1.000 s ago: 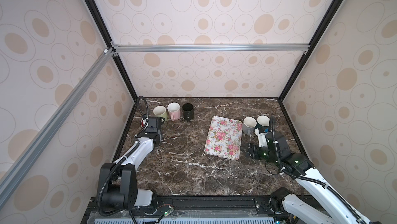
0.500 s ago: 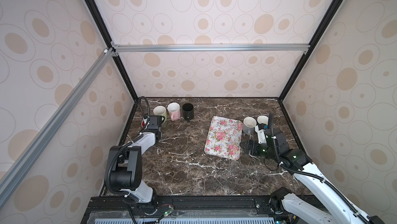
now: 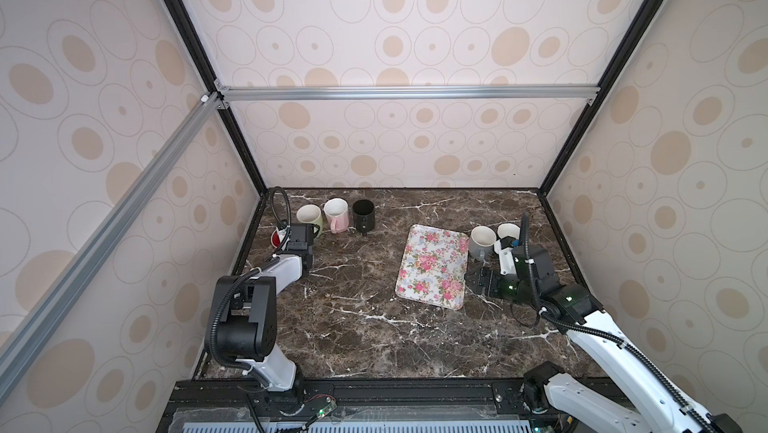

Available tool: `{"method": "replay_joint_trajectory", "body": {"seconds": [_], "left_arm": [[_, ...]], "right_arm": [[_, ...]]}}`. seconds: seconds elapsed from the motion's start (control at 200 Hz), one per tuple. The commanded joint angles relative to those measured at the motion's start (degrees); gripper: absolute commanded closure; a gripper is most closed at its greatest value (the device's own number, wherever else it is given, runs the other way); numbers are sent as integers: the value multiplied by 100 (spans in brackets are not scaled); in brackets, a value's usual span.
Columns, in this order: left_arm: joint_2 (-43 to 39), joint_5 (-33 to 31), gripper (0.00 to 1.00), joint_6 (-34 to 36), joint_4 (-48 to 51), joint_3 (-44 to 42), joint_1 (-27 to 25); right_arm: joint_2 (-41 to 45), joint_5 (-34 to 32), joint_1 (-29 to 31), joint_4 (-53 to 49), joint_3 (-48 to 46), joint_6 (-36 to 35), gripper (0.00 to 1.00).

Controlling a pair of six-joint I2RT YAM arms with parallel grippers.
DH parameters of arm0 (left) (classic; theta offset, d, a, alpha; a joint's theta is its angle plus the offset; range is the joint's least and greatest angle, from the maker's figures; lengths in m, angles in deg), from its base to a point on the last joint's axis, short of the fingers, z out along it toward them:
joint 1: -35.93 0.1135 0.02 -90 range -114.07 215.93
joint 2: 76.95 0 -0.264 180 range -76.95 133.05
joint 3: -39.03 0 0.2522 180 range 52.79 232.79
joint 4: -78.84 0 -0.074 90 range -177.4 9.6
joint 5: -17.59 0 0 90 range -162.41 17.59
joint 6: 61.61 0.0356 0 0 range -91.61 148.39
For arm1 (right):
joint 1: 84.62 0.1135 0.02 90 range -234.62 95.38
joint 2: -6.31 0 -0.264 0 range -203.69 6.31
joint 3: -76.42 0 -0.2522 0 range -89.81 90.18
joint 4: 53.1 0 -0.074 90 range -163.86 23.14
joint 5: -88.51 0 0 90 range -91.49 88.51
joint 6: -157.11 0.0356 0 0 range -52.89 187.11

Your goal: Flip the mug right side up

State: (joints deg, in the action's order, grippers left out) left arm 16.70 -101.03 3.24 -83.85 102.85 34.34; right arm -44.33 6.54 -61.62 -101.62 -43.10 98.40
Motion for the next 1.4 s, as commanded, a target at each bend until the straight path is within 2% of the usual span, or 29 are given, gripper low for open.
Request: {"method": "replay_joint_trajectory", "body": {"seconds": [0.0,0.655,0.715,0.815,0.91,1.335,1.396], "left_arm": [[-31,-223,100,-23,-355,348,51],[30,-126,100,-101,-271,408,46],[40,-129,86,-135,-233,399,42],[14,-135,80,-174,-260,331,43],[-13,-135,63,-210,-270,277,44],[-83,-83,55,-304,-233,180,44],[-133,-49,51,-331,-242,137,40]], "right_arm": [[-29,54,-59,-64,122,112,13],[-70,168,-135,-56,136,195,10],[-64,169,-155,-71,121,195,10],[-52,181,-181,-53,100,189,9],[-44,181,-200,-49,85,180,9],[-2,242,-317,-41,34,158,9],[30,233,-332,-34,5,158,9]]}}
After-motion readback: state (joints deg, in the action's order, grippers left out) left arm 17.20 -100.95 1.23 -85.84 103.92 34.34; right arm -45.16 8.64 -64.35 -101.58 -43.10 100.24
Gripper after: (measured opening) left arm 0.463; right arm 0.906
